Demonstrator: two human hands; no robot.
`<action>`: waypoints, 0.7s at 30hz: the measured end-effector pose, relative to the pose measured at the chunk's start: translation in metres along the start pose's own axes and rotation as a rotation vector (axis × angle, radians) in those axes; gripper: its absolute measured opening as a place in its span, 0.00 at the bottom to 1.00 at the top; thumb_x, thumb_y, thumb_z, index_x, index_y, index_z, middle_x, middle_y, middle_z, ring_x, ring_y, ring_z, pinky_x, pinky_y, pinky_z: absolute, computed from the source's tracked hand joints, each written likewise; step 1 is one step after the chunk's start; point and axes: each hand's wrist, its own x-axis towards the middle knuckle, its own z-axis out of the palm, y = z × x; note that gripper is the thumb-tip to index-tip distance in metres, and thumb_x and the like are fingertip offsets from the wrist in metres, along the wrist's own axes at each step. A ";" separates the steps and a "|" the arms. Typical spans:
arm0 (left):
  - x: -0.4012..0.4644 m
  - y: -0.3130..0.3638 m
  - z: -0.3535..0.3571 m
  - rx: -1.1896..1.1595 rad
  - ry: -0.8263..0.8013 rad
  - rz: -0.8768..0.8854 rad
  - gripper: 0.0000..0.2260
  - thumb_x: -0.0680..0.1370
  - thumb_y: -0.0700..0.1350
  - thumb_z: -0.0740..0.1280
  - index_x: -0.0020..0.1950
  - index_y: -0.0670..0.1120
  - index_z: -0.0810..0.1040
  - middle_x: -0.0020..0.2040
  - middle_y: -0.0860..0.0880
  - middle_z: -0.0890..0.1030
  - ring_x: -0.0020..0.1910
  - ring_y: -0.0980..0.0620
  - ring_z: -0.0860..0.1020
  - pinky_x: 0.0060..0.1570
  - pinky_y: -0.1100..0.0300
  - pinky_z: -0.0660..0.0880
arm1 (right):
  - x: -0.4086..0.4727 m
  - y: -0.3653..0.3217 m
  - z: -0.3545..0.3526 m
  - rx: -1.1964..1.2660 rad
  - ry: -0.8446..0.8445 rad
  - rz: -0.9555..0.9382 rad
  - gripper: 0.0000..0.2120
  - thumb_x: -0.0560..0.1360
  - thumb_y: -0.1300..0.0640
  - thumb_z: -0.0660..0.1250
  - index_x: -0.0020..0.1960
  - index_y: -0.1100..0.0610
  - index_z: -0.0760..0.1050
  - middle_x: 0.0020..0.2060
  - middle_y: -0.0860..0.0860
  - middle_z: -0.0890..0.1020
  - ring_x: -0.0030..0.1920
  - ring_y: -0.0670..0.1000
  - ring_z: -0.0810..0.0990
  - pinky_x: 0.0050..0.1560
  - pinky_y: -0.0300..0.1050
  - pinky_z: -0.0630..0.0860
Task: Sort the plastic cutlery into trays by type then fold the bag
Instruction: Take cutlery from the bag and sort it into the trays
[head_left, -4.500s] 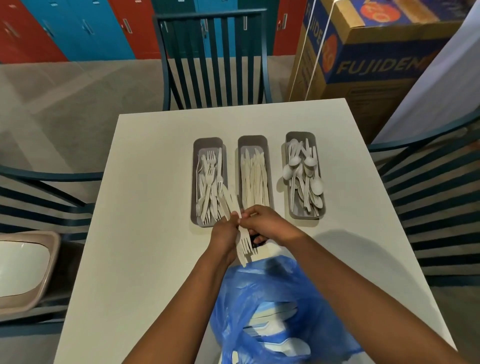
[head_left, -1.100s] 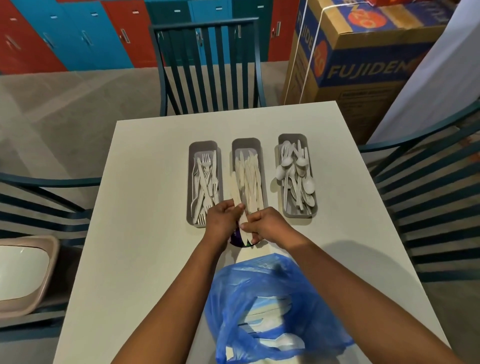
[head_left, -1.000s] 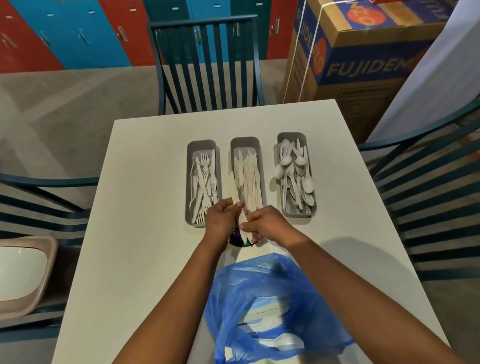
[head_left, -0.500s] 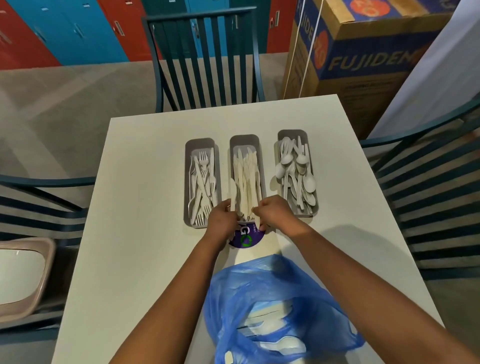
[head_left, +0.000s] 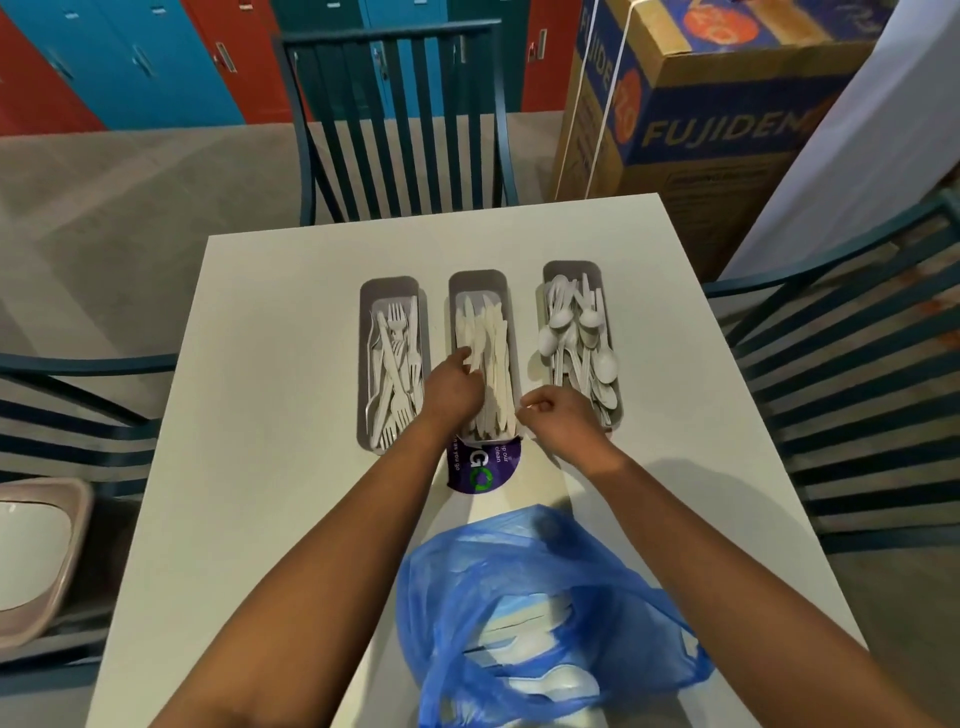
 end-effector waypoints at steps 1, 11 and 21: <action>0.000 0.003 0.000 0.051 -0.023 0.011 0.21 0.80 0.40 0.57 0.74 0.43 0.64 0.68 0.40 0.72 0.62 0.43 0.75 0.62 0.53 0.72 | -0.003 0.003 0.000 0.026 -0.020 0.011 0.09 0.73 0.62 0.67 0.52 0.62 0.80 0.33 0.46 0.76 0.39 0.47 0.76 0.37 0.30 0.68; -0.097 0.000 0.000 -0.296 -0.256 -0.014 0.10 0.77 0.33 0.59 0.52 0.42 0.78 0.41 0.47 0.80 0.34 0.55 0.77 0.31 0.65 0.74 | -0.048 0.012 -0.035 0.054 -0.383 0.058 0.05 0.77 0.60 0.64 0.43 0.56 0.76 0.34 0.49 0.75 0.32 0.46 0.72 0.30 0.37 0.69; -0.153 -0.071 0.041 0.392 -0.673 0.047 0.13 0.77 0.37 0.62 0.60 0.41 0.78 0.48 0.46 0.83 0.44 0.50 0.79 0.42 0.65 0.73 | -0.090 0.042 -0.015 -0.151 -0.755 0.068 0.13 0.76 0.68 0.61 0.41 0.53 0.76 0.35 0.50 0.77 0.28 0.39 0.76 0.30 0.32 0.73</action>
